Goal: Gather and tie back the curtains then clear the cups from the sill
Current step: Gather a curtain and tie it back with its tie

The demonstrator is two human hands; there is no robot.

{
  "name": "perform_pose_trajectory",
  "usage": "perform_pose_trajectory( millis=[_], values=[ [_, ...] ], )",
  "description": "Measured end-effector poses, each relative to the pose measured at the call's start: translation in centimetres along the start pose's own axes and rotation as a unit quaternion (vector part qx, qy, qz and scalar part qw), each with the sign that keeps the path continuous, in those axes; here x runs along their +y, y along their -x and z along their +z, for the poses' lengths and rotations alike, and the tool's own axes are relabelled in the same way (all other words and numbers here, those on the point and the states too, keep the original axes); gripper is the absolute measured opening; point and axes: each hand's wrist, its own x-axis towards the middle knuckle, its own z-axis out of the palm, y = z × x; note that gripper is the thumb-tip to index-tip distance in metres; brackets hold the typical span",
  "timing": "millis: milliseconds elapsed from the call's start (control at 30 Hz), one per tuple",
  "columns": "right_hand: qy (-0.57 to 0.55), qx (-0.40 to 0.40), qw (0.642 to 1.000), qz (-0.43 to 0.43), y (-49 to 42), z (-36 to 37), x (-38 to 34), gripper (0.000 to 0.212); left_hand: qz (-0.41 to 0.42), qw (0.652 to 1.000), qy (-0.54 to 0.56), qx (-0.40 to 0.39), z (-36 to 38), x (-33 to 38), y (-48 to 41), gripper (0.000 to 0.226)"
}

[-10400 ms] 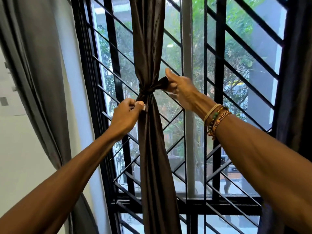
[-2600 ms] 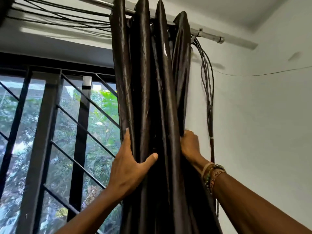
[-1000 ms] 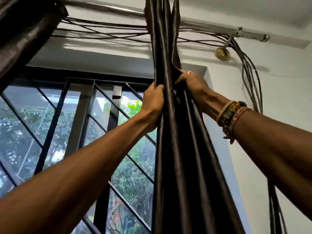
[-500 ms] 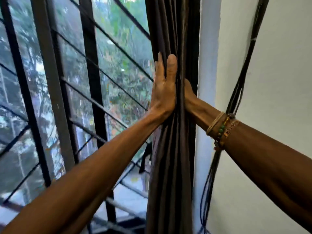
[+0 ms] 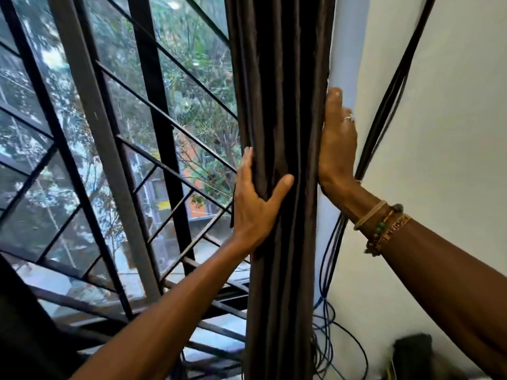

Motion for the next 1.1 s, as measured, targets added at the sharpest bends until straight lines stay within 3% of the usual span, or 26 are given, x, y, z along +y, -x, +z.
perform_pose_trajectory(
  millis=[33,100,200,367,467,667,867,1033,1100],
  values=[
    [0.003,0.013,0.999,-0.050,0.6,-0.4,0.0,0.056,0.014,1.000,-0.014,0.019,-0.1,-0.3,0.7,0.077],
    [0.038,0.029,0.988,-0.150,1.6,-1.1,-0.1,0.065,0.043,0.997,-0.011,0.063,-0.4,-0.1,2.0,0.065],
    [0.113,0.037,0.945,-0.305,3.0,-2.8,-0.7,0.067,0.077,0.993,0.013,0.091,-1.3,-0.5,3.4,0.052],
    [0.199,-0.007,0.888,-0.414,6.6,-4.0,-1.7,0.026,0.034,0.990,0.048,0.131,-3.4,-0.5,5.6,0.046],
    [0.225,-0.064,0.902,-0.364,8.7,-3.5,-1.4,0.019,0.006,0.991,0.054,0.125,-4.9,-0.8,7.1,0.039],
    [0.328,-0.136,0.926,-0.129,11.6,-2.3,-0.8,0.024,-0.045,0.993,0.040,0.102,-7.3,-0.3,7.9,0.024],
    [0.388,-0.128,0.912,-0.012,12.9,-1.0,-0.5,0.051,0.028,0.998,0.028,0.039,-9.5,0.8,7.4,0.042],
    [0.388,-0.140,0.911,0.013,13.8,-0.2,-0.4,0.015,0.118,0.993,-0.011,-0.020,-10.6,0.7,7.5,0.039],
    [0.362,-0.134,0.922,0.027,14.3,0.1,-0.5,0.020,0.159,0.985,-0.047,-0.037,-11.1,1.0,7.5,0.028]
  ],
)
